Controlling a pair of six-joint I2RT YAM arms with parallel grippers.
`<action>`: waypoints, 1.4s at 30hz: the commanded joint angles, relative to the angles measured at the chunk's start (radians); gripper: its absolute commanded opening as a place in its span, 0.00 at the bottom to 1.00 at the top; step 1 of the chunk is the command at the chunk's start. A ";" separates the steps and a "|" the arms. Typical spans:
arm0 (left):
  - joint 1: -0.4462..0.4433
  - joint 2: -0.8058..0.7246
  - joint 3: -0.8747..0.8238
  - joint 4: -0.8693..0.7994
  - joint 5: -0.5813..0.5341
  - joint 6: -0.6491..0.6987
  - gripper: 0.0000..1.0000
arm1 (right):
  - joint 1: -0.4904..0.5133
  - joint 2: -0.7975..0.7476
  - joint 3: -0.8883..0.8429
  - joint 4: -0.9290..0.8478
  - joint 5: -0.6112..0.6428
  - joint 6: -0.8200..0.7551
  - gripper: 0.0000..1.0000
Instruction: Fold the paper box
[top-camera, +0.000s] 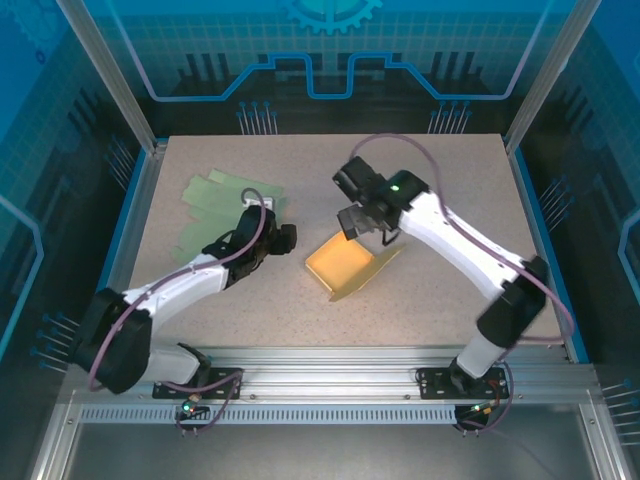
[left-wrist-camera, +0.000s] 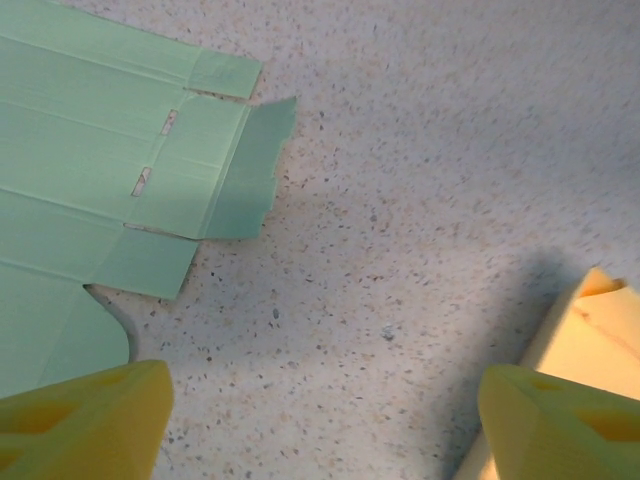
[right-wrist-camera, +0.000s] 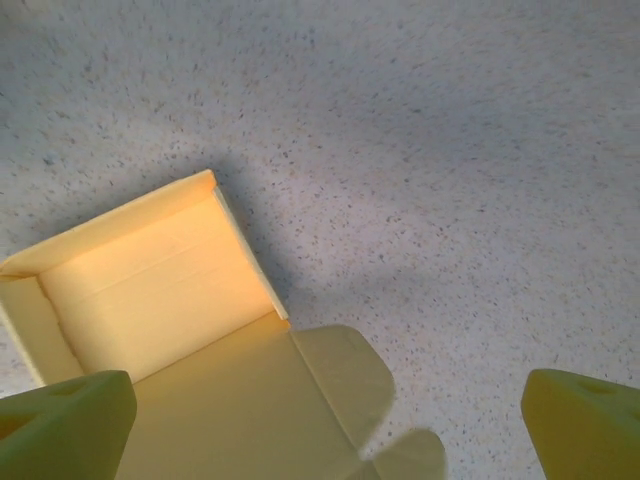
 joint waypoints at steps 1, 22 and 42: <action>0.013 0.082 0.069 -0.003 0.026 0.049 0.79 | 0.022 -0.168 -0.117 0.014 0.089 0.106 1.00; 0.010 0.295 0.097 0.012 0.214 -0.016 0.60 | -0.103 -0.564 -0.889 0.313 -0.217 0.513 0.84; -0.152 0.259 -0.066 0.191 0.460 -0.237 0.52 | -0.455 -0.246 -0.954 0.832 -0.606 0.323 0.57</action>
